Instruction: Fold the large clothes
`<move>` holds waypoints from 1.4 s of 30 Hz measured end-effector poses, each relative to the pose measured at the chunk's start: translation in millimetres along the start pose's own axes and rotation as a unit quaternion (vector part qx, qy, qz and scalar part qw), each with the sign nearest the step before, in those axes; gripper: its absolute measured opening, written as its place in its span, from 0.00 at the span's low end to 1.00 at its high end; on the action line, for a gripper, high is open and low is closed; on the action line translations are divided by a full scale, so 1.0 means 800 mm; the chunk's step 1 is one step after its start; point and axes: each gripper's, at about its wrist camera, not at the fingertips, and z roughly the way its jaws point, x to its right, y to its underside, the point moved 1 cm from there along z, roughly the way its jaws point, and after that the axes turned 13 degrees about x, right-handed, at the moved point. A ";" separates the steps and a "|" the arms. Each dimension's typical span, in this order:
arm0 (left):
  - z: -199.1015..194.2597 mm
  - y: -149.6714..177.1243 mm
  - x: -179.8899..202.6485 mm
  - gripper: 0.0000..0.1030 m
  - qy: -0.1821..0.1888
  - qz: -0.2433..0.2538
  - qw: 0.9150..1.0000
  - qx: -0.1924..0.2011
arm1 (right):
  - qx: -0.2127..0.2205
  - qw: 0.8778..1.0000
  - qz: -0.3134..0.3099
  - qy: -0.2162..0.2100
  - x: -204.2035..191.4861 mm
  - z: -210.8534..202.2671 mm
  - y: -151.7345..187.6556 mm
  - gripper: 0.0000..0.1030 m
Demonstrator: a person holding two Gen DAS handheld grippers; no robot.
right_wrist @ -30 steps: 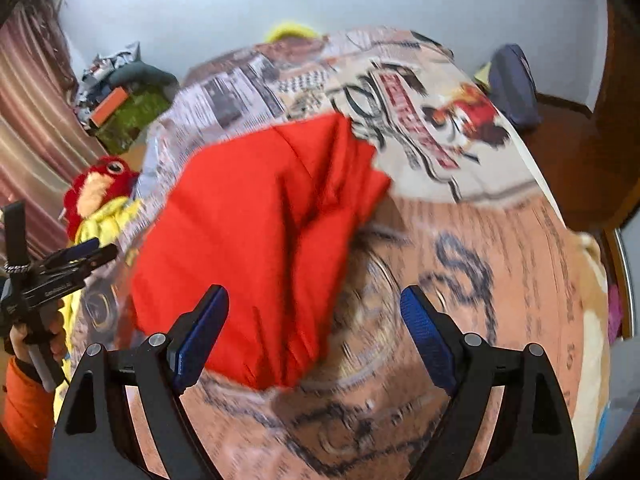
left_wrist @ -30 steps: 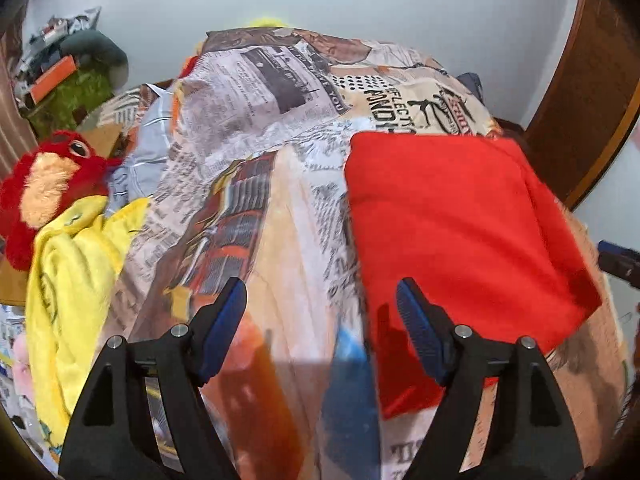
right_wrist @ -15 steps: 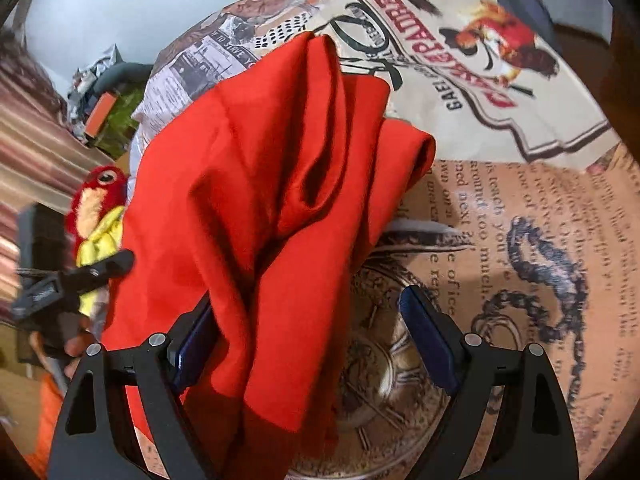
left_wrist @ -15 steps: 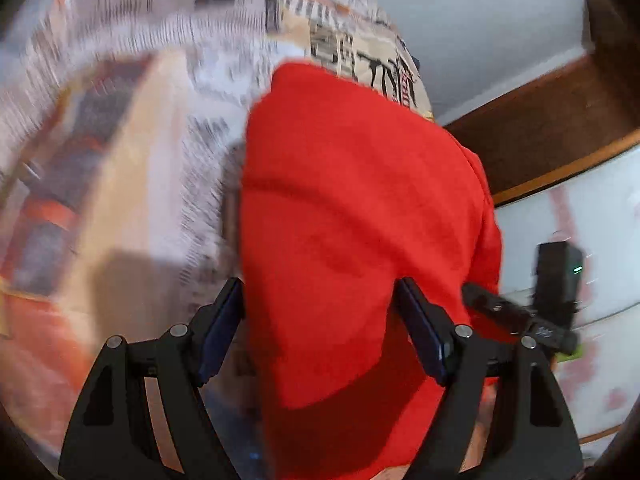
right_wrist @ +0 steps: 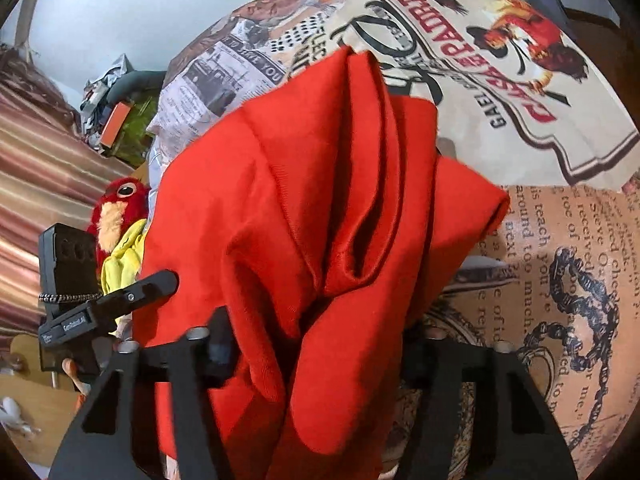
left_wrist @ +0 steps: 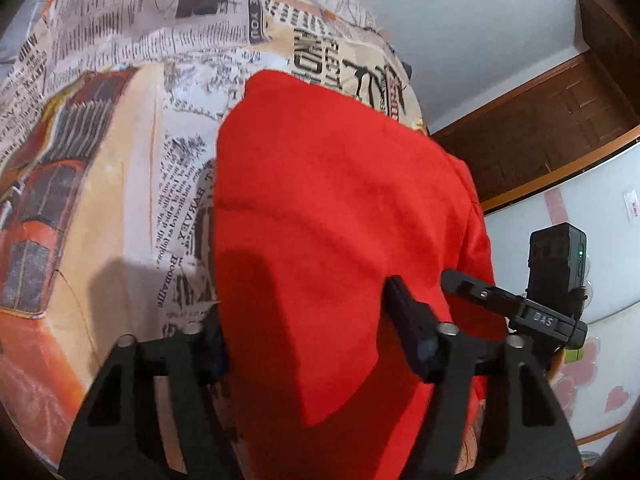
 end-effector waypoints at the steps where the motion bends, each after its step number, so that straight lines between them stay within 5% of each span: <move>1: -0.005 -0.001 0.000 0.44 0.003 0.001 1.000 0.005 | -0.001 1.000 -0.003 -0.004 -0.002 -0.003 -0.002 0.33; 4: -0.030 -0.003 0.013 0.36 0.017 0.012 0.999 0.026 | 0.000 1.000 0.004 -0.026 -0.011 -0.015 -0.007 0.25; 12: -0.108 -0.016 0.041 0.34 0.010 0.067 0.995 0.078 | 0.029 0.998 -0.046 -0.011 -0.086 -0.039 -0.019 0.24; 18: -0.173 -0.052 0.014 0.34 0.012 0.053 0.992 0.113 | 0.059 0.995 -0.071 -0.045 -0.146 -0.034 -0.039 0.24; 24: -0.212 -0.096 -0.022 0.34 -0.025 0.068 0.988 0.138 | 0.069 0.990 -0.102 -0.071 -0.200 0.012 -0.056 0.24; 32: -0.201 -0.141 -0.103 0.34 -0.074 0.055 0.987 0.135 | 0.052 0.989 -0.117 -0.078 -0.244 0.101 -0.070 0.24; 42: -0.127 -0.151 -0.226 0.34 -0.157 0.015 0.984 0.087 | -0.016 0.988 -0.148 -0.028 -0.259 0.246 -0.054 0.24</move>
